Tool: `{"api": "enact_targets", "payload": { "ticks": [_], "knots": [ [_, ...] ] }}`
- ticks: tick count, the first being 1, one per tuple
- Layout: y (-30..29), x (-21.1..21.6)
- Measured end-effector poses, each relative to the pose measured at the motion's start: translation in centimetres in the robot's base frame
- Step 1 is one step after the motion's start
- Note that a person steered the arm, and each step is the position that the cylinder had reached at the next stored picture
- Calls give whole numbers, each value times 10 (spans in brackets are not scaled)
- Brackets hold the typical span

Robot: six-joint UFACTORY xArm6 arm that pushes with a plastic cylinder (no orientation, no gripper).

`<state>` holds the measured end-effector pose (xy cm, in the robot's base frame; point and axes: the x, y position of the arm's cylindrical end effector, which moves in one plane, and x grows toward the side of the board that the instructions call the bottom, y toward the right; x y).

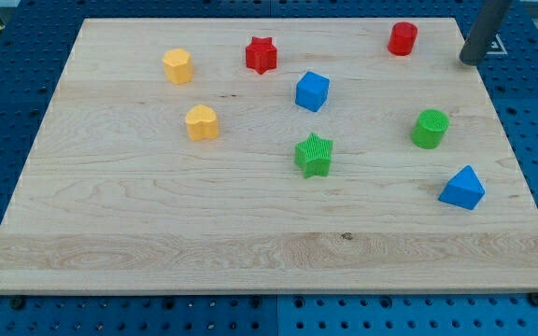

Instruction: Place your arm to the right of blue cube

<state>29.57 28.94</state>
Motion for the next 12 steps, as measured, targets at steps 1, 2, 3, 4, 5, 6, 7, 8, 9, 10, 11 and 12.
{"api": "enact_targets", "payload": {
  "ticks": [1,2,3,4,5,6,7,8,9,10,11,12],
  "knots": [
    [-11,13],
    [-28,16],
    [-62,17],
    [-93,26],
    [-111,36],
    [-111,62],
    [-123,76],
    [-159,76],
    [-174,84],
    [-174,84],
    [-176,84],
    [-176,84]
  ]
}}
